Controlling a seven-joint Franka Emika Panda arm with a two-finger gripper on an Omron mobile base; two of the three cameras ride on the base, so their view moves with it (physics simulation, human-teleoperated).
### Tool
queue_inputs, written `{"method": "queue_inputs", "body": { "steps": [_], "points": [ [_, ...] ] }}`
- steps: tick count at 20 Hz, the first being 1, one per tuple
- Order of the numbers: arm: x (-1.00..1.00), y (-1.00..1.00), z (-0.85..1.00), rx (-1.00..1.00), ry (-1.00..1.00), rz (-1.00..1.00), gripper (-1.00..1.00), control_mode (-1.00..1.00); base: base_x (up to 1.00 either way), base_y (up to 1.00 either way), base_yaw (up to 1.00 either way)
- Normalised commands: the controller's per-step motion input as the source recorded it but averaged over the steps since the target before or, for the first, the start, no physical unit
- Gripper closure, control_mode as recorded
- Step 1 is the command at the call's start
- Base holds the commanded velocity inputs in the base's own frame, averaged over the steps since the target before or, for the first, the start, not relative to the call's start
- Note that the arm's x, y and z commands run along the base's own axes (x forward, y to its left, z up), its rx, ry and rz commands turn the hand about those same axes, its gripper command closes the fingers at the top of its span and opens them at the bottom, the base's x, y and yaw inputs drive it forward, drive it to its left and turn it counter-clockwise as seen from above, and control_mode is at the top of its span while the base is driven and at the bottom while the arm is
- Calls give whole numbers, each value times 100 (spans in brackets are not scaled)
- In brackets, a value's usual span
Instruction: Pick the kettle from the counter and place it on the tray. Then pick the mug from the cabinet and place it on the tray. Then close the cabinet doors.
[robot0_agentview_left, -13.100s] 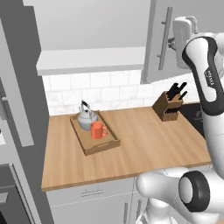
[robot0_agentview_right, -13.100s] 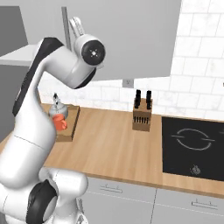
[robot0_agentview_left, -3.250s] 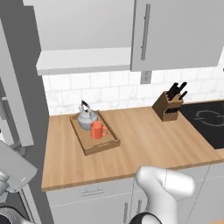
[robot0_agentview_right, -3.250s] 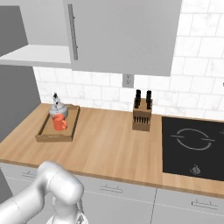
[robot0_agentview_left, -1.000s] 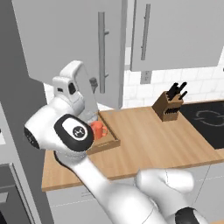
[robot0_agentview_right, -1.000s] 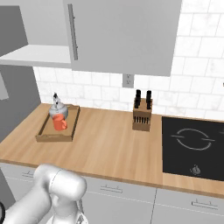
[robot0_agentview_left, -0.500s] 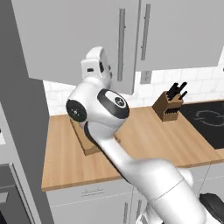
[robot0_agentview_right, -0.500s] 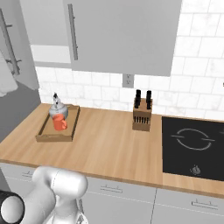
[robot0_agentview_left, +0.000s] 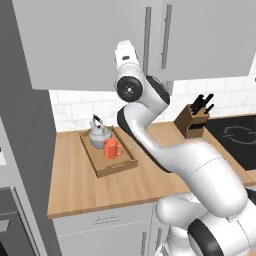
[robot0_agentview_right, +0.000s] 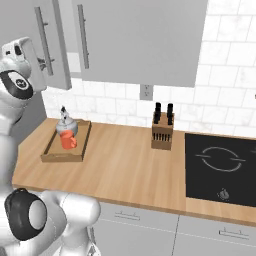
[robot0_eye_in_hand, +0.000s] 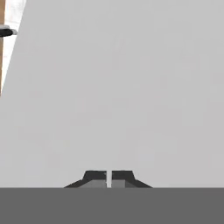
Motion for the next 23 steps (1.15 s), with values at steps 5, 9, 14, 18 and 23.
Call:
{"method": "queue_inputs", "body": {
  "steps": [5, 9, 14, 18, 23],
  "points": [
    [100, 0, 0, 5, 32, 20, 100, -100, 0, 0, 0],
    [100, 3, 0, 4, 26, 17, 100, -100, 0, 0, 0],
    [70, 16, -19, 0, -6, 8, 100, -100, 0, 0, 0],
    [59, 12, -55, 0, -20, 2, 100, -100, 0, 0, 0],
    [30, 10, -92, -13, -51, 0, 100, -100, 0, 0, 0]
  ]
}}
